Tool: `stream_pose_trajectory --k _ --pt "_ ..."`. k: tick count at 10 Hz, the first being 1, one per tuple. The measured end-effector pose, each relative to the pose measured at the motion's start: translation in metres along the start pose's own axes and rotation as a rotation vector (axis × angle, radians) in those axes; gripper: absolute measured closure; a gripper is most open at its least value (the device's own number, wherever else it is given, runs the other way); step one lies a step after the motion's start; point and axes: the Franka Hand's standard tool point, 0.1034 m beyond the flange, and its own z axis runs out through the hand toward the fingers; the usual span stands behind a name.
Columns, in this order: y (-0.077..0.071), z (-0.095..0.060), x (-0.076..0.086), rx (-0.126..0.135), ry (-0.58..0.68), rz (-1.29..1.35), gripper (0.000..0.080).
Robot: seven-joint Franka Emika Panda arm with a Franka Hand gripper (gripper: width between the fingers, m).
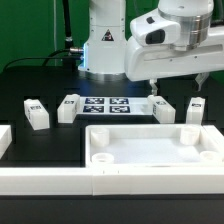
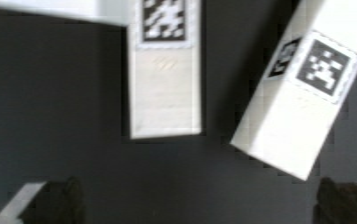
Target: Assemble desk
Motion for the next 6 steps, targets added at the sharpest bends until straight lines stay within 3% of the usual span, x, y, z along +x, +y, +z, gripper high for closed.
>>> stream_pose_trajectory --k 2,6 --pt "-0.017 0.010 -0.005 -0.002 -0.009 0.193 0.0150" --pt "-0.023 0.013 -0.005 0.008 -0.008 0.246 0.0150"
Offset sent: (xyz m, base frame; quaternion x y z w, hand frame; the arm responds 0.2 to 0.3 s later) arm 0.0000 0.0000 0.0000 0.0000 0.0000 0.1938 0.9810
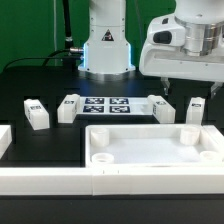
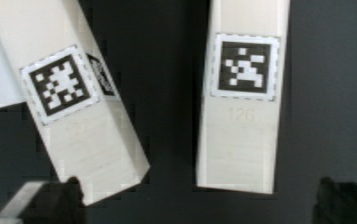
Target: Assemble desk
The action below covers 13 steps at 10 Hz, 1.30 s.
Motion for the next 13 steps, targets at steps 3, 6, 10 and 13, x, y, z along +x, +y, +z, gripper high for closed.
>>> stream_pose_trajectory --k 3,6,10,13 --pt "-0.012 0.010 -0.005 0.012 -0.019 -0.089 0.0150" --pt "-0.007 0.011 -0.007 -0.013 -0.224 -0.097 0.0150" --pt "-0.025 0.009 -0.003 0.028 -0.456 -0.054 0.0150" --pt "-0.031 0.012 -0.001 0.062 -0.505 -0.018 0.0150"
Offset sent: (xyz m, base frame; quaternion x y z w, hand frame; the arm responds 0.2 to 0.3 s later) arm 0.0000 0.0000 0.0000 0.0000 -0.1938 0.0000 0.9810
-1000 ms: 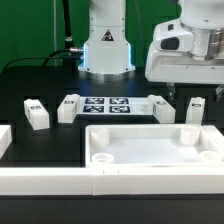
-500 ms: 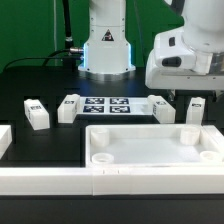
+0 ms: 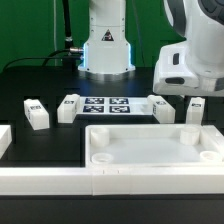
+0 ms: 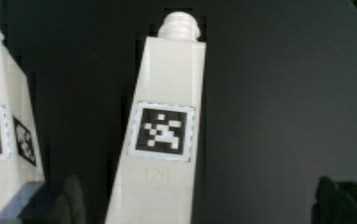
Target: Assemble desk
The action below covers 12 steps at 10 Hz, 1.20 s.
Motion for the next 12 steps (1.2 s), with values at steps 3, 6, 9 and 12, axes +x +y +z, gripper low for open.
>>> stream_pose_trajectory --k 3,6,9,12 --pt "0.004 0.009 0.003 0.006 -0.017 0.009 0.0150" --pt "0.011 0.020 0.007 0.006 -0.040 0.012 0.0150" --pt "0.011 0.028 0.008 0.003 -0.045 0.014 0.0150" --pt "0.010 0.031 0.009 0.001 -0.043 0.013 0.0165"
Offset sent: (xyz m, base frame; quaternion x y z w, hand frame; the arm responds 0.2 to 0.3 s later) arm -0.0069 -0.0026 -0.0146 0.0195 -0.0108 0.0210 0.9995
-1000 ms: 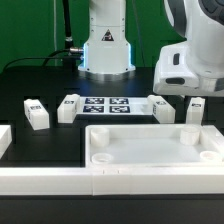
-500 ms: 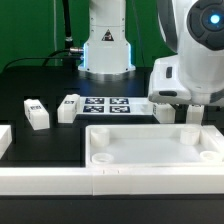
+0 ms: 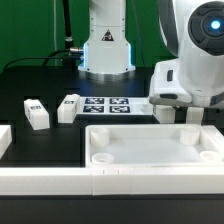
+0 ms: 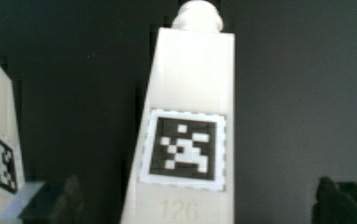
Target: Assemble desk
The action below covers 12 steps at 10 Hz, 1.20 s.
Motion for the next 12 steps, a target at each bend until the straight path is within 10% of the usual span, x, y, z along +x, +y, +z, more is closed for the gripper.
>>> stream_pose_trajectory --k 1,3,7,12 --pt "0.000 0.000 0.000 0.000 0.000 0.000 0.0165" --pt "0.000 0.001 0.000 -0.001 -0.003 -0.001 0.0521" --pt "-0.006 -0.002 -0.005 -0.009 -0.003 -0.015 0.0517" --pt "-0.009 -0.086 -0.045 -0.031 0.065 -0.211 0.0515"
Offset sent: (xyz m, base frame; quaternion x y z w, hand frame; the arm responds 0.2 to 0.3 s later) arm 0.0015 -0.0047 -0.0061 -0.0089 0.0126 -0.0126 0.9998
